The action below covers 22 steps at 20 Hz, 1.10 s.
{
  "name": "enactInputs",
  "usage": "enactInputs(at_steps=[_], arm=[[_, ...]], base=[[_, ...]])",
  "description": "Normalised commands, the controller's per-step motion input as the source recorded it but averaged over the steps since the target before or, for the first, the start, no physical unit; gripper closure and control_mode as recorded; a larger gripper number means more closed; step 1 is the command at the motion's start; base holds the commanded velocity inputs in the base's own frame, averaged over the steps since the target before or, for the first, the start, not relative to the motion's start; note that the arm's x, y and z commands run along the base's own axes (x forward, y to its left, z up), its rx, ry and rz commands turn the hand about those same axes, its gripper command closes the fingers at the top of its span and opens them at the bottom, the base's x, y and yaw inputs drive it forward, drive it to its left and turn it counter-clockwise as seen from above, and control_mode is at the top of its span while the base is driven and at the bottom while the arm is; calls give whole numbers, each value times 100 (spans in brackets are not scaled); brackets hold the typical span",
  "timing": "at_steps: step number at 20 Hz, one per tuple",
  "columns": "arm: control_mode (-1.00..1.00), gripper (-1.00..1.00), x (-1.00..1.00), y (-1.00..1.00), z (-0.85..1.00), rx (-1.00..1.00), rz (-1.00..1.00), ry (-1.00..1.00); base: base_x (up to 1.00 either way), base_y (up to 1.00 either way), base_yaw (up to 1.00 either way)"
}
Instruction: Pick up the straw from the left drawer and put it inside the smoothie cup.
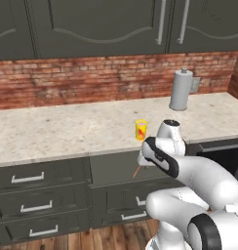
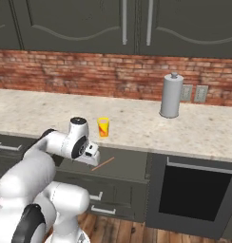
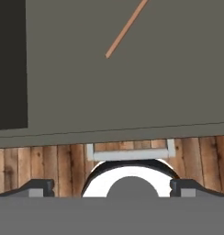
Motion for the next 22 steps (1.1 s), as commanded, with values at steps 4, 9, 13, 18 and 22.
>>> enactInputs(at_steps=[4,9,13,18,22], arm=[[-100,-100,47,0,-37,-2,-3,0],[-100,-100,51,0,-27,-1,0,0],[-100,-100,33,-1,-26,0,0,0],[-100,-100,19,-8,-30,0,1,0],[-100,-100,17,-9,-37,0,2,0]], base=[[0,0,0],[0,0,0],[0,0,0],[0,0,0],[0,0,0]])
